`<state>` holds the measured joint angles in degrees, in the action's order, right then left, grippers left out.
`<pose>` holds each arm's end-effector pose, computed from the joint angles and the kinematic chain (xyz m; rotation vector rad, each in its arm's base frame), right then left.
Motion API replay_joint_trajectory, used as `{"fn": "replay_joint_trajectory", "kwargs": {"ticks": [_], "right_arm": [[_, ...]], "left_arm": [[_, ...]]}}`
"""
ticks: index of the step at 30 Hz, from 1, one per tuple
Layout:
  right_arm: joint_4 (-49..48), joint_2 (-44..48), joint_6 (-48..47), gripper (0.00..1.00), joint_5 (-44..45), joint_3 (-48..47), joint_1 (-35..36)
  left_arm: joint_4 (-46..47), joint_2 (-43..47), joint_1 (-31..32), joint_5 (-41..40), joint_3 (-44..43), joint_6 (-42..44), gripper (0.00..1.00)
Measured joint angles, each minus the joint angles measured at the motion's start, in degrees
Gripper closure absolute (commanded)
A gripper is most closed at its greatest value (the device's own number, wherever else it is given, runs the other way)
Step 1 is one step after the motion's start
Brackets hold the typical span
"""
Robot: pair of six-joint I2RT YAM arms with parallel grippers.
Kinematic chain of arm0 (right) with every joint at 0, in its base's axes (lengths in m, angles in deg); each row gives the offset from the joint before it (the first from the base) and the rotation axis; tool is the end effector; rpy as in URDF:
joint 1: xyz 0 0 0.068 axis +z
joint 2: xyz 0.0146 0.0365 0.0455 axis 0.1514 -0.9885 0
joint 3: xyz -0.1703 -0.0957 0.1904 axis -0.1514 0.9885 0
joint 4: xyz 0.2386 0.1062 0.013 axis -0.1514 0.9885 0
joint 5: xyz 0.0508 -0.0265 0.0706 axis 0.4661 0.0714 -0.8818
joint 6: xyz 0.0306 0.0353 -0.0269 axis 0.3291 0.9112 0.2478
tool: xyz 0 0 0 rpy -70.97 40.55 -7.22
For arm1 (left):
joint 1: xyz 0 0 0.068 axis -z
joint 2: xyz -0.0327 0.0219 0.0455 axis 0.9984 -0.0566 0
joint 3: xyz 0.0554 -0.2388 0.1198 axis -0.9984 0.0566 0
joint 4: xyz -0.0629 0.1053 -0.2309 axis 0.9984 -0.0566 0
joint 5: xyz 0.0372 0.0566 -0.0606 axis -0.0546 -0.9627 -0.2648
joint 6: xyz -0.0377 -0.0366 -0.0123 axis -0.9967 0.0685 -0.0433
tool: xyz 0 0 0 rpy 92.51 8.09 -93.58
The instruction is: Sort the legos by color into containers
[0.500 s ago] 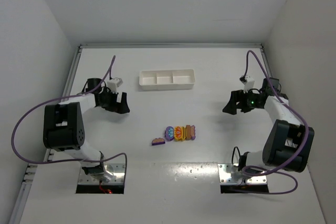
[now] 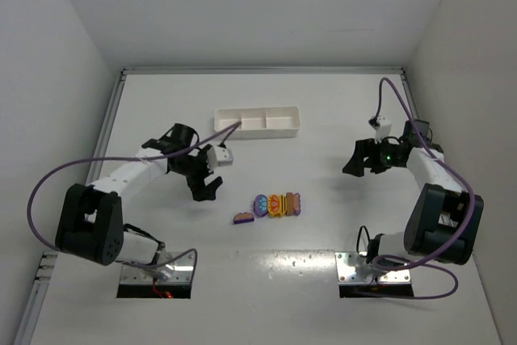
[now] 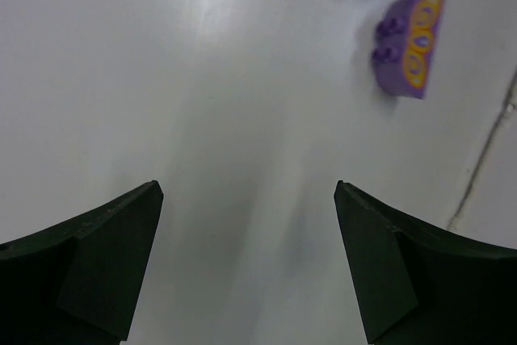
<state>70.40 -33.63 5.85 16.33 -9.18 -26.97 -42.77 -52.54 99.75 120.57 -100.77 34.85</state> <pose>0.2426 -0.0550 0.1885 -0.1776 2.4442 0.7372 0.2379 -0.0750 0.1981 1.3200 2.2241 -0.6246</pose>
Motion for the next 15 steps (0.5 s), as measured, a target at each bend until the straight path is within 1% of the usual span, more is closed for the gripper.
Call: {"fn": "replay_joint_trajectory", "kwargs": {"ticks": [2,5,7,12,15], "right_arm": [[0.0,0.0,0.0,0.01,0.0,0.0,0.0],[0.0,0.0,0.0,0.01,0.0,0.0,0.0],[0.0,0.0,0.0,0.01,0.0,0.0,0.0],[0.0,-0.5,0.0,0.01,0.4,0.0,0.0],[0.1,-1.0,0.0,0.01,0.6,0.0,0.0]], "left_arm": [[-2.6,1.9,4.5,0.0,0.9,2.6,0.07],[-5.5,3.3,8.8,0.2,2.3,4.6,0.08],[-6.9,3.8,11.6,0.4,3.4,5.0,0.08],[-8.5,5.7,19.2,0.2,4.6,4.8,0.14],[-8.5,6.6,22.7,-0.5,4.6,3.7,0.16]]}}
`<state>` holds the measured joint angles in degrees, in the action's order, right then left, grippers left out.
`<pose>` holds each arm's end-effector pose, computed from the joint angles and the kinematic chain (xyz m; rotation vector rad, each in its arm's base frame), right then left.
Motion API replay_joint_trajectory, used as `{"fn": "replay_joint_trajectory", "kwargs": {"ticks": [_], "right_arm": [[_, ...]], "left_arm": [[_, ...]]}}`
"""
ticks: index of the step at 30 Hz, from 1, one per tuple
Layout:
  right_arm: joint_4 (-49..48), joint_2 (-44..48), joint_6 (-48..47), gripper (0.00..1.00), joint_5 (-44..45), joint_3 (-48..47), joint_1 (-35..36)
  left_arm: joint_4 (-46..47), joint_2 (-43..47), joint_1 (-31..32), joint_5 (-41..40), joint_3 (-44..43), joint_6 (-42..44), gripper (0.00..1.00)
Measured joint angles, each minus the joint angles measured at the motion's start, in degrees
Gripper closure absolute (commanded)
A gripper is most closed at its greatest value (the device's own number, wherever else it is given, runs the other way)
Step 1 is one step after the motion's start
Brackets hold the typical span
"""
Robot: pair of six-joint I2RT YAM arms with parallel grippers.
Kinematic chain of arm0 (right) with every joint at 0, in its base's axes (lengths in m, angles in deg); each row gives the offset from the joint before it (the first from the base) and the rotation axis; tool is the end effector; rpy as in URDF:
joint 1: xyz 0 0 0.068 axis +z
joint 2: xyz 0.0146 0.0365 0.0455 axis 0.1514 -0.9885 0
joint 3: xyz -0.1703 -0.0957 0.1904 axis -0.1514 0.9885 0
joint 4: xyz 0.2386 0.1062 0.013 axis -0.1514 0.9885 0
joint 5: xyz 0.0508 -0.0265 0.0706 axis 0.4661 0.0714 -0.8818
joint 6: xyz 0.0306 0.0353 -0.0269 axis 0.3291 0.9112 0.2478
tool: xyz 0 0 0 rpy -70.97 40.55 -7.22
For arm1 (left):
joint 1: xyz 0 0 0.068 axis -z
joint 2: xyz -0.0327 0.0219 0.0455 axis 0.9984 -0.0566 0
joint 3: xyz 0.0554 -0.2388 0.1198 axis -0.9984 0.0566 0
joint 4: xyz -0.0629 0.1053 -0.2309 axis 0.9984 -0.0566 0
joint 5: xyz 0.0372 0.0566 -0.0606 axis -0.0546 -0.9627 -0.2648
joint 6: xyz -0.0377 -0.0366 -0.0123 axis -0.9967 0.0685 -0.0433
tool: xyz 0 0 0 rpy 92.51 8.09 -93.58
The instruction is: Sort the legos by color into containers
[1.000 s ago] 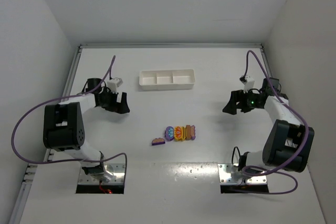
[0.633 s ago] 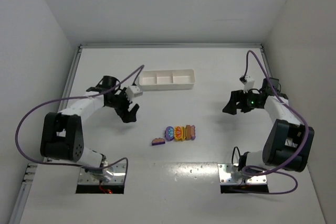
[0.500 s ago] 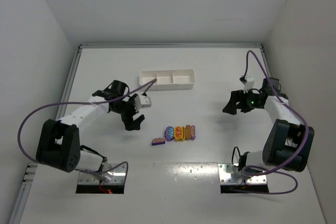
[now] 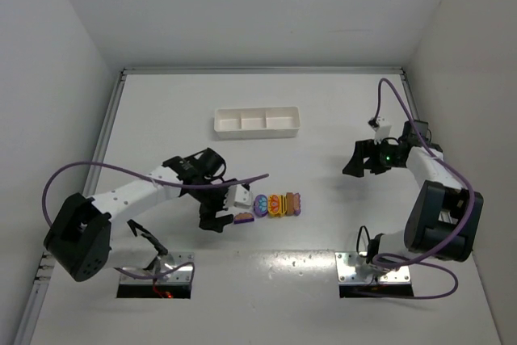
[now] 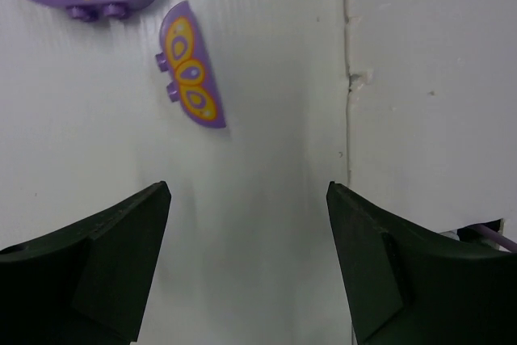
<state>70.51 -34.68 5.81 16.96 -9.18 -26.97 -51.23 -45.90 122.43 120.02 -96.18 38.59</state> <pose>0.2437 -0.0557 0.1840 -0.1671 2.4662 0.7368 0.1598 -0.1385 0.1957 1.8687 2.0119 -0.7684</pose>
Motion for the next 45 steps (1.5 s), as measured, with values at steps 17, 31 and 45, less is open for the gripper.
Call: {"fn": "replay_joint_trajectory", "kwargs": {"ticks": [17,31,45], "right_arm": [[0.4,-0.6,-0.4,0.01,0.3,0.0,0.0],[0.7,-0.6,-0.6,0.01,0.3,0.0,0.0],[1.1,-0.7,-0.9,0.01,0.2,0.0,0.0]], "left_arm": [[8.2,-4.4,13.7,-11.5,0.0,-12.9,0.23],[14.9,-9.2,17.1,-17.5,0.0,-18.7,0.36],[20.9,-12.1,18.0,-19.4,0.5,-22.2,0.68]]}}
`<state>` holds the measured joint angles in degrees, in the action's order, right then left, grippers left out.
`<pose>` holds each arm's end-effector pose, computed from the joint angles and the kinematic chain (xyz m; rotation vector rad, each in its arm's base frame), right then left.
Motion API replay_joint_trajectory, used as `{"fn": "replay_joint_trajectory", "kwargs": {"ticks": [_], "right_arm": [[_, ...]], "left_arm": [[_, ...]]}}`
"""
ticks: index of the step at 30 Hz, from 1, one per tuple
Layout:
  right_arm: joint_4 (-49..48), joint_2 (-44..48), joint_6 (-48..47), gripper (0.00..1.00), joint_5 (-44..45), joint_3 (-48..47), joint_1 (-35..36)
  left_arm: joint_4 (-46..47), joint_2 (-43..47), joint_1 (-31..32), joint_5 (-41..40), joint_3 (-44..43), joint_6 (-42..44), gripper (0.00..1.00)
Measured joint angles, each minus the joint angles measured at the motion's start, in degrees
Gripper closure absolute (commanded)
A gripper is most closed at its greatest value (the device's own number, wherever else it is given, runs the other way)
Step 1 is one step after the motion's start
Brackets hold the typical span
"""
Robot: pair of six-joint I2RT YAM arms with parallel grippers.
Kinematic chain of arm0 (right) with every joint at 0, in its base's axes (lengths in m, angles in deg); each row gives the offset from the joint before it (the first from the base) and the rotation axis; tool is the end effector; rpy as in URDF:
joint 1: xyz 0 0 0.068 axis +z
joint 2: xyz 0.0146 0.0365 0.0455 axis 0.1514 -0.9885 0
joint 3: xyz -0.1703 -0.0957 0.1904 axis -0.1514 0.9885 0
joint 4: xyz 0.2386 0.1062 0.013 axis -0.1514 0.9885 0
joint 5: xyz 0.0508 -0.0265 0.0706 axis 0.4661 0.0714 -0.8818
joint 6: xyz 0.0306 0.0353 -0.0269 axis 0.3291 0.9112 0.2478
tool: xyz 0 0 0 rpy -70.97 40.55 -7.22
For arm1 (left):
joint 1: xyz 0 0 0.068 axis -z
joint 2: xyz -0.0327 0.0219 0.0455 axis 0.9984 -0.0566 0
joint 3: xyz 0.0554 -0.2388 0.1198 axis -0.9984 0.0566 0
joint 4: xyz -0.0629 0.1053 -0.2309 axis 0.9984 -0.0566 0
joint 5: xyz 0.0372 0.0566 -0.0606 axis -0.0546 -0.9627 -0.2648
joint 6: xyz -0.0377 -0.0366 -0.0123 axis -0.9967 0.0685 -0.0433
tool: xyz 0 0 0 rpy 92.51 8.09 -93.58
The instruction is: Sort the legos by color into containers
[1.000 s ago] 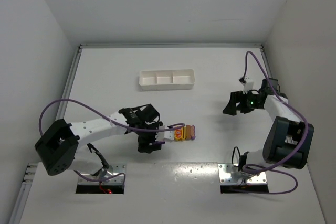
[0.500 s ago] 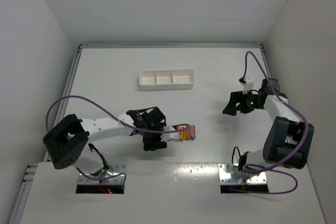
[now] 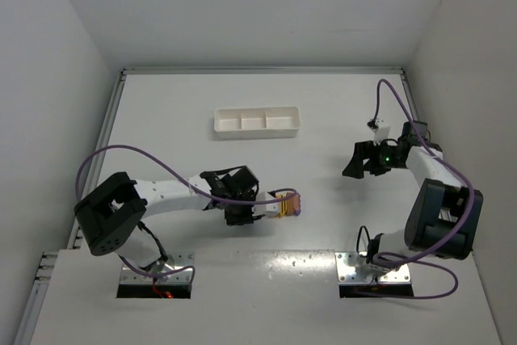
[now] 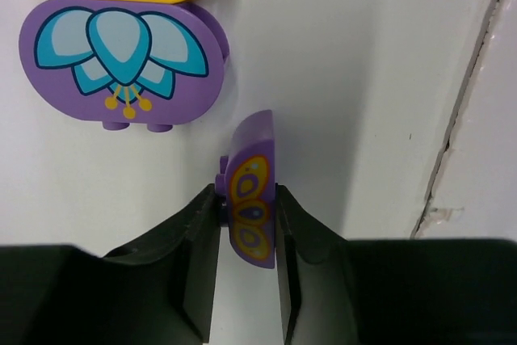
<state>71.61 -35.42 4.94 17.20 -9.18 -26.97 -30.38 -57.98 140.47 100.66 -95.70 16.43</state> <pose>0.2428 -0.0555 0.1803 -0.1710 2.4895 0.7458 0.1474 -0.2147 0.1558 1.7911 2.1312 -0.4566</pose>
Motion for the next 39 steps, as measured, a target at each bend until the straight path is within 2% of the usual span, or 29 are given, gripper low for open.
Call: {"fn": "replay_joint_trajectory", "kwargs": {"ticks": [2,3,6,11,15,19,27,39], "right_arm": [[0.0,-0.1,0.0,0.01,0.0,0.0,0.0],[0.0,-0.2,0.0,0.01,0.0,0.0,0.0],[0.0,-0.2,0.0,0.01,0.0,0.0,0.0],[0.0,-0.4,0.0,0.01,0.0,0.0,0.0],[0.0,-1.2,0.0,0.01,0.0,0.0,0.0],[0.2,-1.5,0.0,0.01,0.0,0.0,0.0],[0.4,-1.5,0.0,0.01,0.0,0.0,0.0],[0.4,-1.5,0.0,0.01,0.0,0.0,0.0]], "left_arm": [[0.8,-0.4,0.0,-0.6,0.2,-0.8,0.76],[1.5,-0.4,0.0,-1.0,0.2,-1.0,0.84],[2.5,-0.5,0.1,-2.5,0.3,-1.8,0.95],[2.4,2.8,-1.8,-5.5,0.9,-1.9,0.96],[2.5,7.5,-8.9,-7.6,-1.0,-2.6,0.96],[4.0,7.3,-15.5,-9.7,-6.1,-5.8,0.96],[6.9,-1.8,-24.6,-11.1,-20.3,-13.7,0.97],[10.1,-15.6,-29.7,-12.6,-30.7,-21.4,0.97]]}}
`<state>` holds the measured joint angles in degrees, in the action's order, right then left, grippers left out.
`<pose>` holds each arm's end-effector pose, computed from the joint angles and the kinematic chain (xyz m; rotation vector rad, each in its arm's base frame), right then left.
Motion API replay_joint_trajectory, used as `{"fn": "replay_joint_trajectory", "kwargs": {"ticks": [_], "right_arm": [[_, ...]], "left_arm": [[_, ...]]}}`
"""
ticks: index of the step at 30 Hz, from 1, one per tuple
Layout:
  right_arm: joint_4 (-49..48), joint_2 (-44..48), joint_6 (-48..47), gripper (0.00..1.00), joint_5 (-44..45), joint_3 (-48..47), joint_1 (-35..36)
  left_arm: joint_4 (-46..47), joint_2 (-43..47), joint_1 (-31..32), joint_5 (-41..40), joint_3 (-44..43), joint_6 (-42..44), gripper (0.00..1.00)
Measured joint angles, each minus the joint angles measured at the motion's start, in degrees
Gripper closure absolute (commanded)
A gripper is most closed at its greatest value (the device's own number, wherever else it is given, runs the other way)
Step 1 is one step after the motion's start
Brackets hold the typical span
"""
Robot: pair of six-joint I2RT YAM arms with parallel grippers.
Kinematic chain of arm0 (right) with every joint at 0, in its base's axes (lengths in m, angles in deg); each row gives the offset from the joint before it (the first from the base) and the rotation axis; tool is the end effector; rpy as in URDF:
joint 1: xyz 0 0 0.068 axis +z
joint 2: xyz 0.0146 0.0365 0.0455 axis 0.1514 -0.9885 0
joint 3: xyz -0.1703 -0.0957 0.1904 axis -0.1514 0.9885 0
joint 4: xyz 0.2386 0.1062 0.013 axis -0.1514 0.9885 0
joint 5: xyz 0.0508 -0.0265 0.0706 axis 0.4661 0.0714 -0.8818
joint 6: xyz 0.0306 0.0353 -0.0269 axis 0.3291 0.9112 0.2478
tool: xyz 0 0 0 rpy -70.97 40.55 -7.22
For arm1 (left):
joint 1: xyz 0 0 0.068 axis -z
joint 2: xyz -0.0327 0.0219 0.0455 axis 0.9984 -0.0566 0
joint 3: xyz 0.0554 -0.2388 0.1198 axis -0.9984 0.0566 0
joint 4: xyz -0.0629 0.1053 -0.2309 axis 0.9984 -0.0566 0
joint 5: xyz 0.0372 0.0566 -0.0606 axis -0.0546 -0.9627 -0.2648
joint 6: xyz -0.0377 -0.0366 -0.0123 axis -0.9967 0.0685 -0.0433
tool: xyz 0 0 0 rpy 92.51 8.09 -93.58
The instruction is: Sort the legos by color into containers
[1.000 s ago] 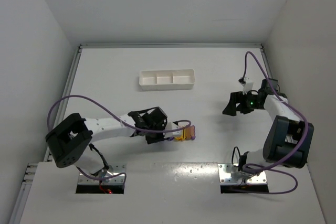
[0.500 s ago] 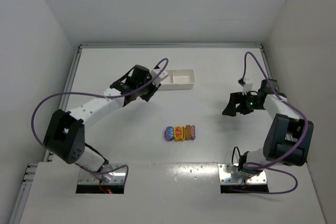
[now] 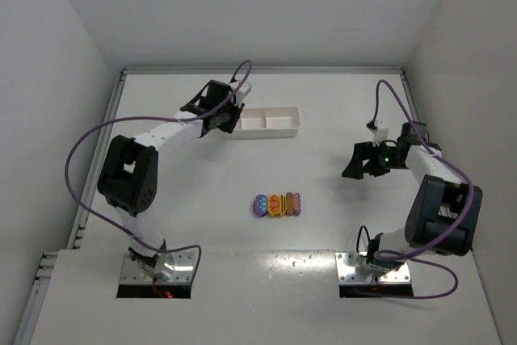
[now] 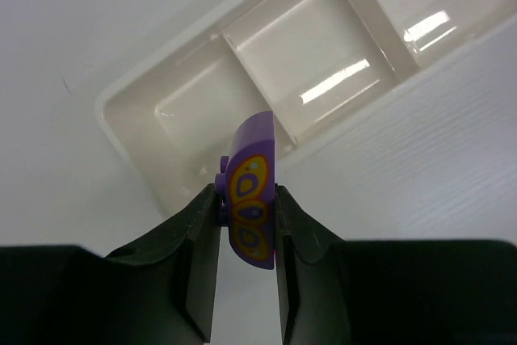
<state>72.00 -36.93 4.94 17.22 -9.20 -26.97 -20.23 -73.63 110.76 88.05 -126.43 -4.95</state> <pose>0.2439 -0.0558 0.1741 -0.1568 2.5149 0.7663 0.3608 -0.1613 0.2408 0.5325 2.2517 -0.2059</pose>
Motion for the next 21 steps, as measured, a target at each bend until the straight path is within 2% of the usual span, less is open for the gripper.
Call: {"fn": "replay_joint_trajectory", "kwargs": {"ticks": [4,12,15,18,19,21], "right_arm": [[0.0,0.0,0.0,0.01,0.0,0.0,0.0],[0.0,0.0,0.0,0.01,0.1,0.0,0.0],[0.0,0.0,0.0,0.01,0.1,0.0,0.0],[0.0,-0.3,0.0,0.01,0.1,0.0,0.0],[0.0,-0.3,0.0,0.01,0.1,0.0,0.0],[0.0,-0.4,0.0,0.01,0.1,0.0,0.0]], "left_arm": [[0.5,-4.6,-0.9,-0.6,-3.8,-0.7,0.97],[1.7,-8.3,-2.8,-1.5,-6.7,-1.3,0.97],[1.8,-9.0,-3.9,-1.9,-6.7,-1.4,0.91],[1.9,-10.1,-4.9,-2.0,-6.7,-1.4,0.66],[1.9,-10.4,-5.1,-2.0,-6.7,-1.4,0.51],[1.7,-10.9,-5.4,-1.9,-6.7,-1.1,0.4]]}}
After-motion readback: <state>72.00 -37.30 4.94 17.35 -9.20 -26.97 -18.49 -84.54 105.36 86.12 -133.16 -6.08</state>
